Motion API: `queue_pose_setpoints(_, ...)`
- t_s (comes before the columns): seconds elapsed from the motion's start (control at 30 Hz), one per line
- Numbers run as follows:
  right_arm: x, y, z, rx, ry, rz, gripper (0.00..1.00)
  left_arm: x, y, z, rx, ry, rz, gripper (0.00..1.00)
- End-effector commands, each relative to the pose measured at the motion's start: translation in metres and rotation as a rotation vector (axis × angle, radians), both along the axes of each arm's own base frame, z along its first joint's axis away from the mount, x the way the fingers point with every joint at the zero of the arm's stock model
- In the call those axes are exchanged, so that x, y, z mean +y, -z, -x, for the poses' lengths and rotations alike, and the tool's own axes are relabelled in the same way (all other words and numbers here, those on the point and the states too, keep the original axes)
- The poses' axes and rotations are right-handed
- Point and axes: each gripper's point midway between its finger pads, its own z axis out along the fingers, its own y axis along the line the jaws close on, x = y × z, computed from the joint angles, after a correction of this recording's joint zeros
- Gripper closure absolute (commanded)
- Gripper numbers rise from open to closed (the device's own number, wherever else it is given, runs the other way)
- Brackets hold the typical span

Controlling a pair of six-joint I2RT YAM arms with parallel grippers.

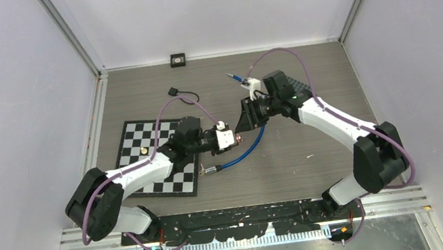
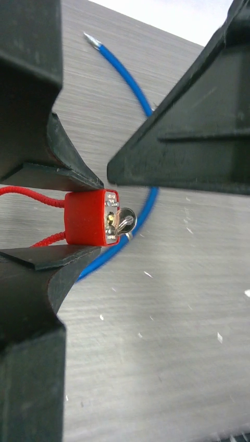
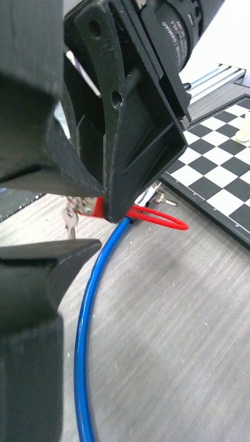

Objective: Unlock with the key

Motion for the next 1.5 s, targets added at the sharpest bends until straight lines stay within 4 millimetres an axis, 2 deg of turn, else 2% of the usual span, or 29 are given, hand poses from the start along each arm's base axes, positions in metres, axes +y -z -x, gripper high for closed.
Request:
queue_pose_setpoints(0.0,-0.02,-0.051,0.001,-0.212,-0.067,-0.056,0.56,-0.015,-0.048,0.028,0.079,0.2,0.078,1.0)
queue_pose_setpoints(0.1,-0.035,-0.064,0.016,-0.324,-0.136,-0.035,0.55,-0.016,-0.048,0.046,0.187,0.291,0.029,1.0)
queue_pose_setpoints(0.27,-0.048,-0.084,0.056,-0.485,-0.343,-0.023,0.57,-0.016,-0.05,0.065,0.293,0.381,0.013,1.0)
queue_pose_setpoints(0.37,-0.055,-0.089,0.071,-0.563,-0.431,0.006,0.58,-0.016,-0.053,0.074,0.35,0.429,0.013,1.0)
queue_pose_setpoints(0.47,-0.054,-0.09,0.085,-0.636,-0.499,0.041,0.56,-0.015,-0.054,0.081,0.39,0.468,0.006,1.0)
queue_pose_setpoints(0.67,-0.043,-0.08,0.101,-0.768,-0.605,0.095,0.49,-0.014,-0.055,0.09,0.448,0.52,0.002,1.0)
queue_pose_setpoints(0.83,-0.031,-0.071,0.109,-0.794,-0.678,0.108,0.45,-0.014,-0.056,0.095,0.486,0.554,0.011,1.0)
queue_pose_setpoints(0.97,-0.023,-0.065,0.106,-0.85,-0.718,0.163,0.45,-0.014,-0.057,0.098,0.505,0.572,0.016,1.0)
queue_pose_setpoints(1.23,-0.005,-0.059,0.107,-0.865,-0.779,0.187,0.47,-0.014,-0.053,0.097,0.514,0.568,0.01,1.0)
queue_pose_setpoints(1.47,0.002,-0.056,0.107,-0.859,-0.773,0.191,0.51,-0.015,-0.05,0.097,0.525,0.571,0.008,1.0)
